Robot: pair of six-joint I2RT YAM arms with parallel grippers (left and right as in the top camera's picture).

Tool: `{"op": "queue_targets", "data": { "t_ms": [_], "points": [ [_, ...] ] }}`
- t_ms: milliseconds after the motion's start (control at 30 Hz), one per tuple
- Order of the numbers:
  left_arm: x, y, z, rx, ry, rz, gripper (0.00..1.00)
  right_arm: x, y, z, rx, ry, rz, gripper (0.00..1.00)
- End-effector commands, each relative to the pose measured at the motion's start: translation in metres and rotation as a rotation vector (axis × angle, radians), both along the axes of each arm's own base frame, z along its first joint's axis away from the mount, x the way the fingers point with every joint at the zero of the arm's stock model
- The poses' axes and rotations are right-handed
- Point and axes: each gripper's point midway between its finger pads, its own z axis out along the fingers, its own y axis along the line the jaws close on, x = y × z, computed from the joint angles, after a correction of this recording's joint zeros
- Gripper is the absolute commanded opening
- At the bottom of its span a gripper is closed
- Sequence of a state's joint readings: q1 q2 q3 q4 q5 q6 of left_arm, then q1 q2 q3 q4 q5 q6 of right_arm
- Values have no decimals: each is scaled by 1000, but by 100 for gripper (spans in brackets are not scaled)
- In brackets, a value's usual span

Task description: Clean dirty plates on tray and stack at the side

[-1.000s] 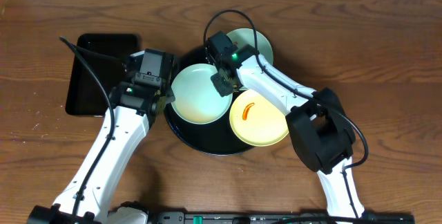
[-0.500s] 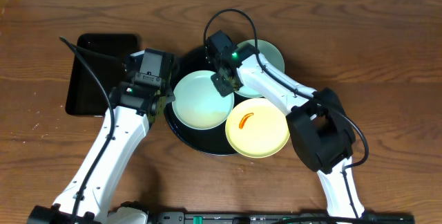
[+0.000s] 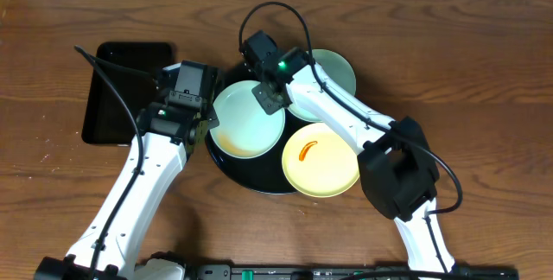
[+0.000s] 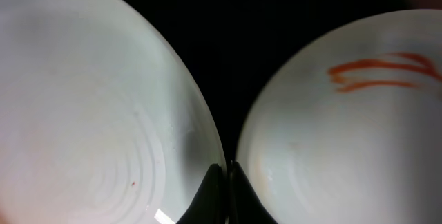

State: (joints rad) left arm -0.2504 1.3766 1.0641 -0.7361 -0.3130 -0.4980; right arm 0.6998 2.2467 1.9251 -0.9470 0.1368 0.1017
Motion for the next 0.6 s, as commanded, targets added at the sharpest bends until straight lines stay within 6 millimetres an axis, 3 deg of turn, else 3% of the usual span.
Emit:
{"op": "queue_targets", "data": {
  "t_ms": [0,300,567],
  "points": [
    [-2,4,-4,10,9,14,12,16,-1,44,-1,-106,-16,1],
    [-2,4,-4,9,9,14,11,43,-29,95,-146,-291,-91,1],
    [-2,4,-4,2,4,28,12,51,-47,123,-242,-372,-115,1]
  ]
}}
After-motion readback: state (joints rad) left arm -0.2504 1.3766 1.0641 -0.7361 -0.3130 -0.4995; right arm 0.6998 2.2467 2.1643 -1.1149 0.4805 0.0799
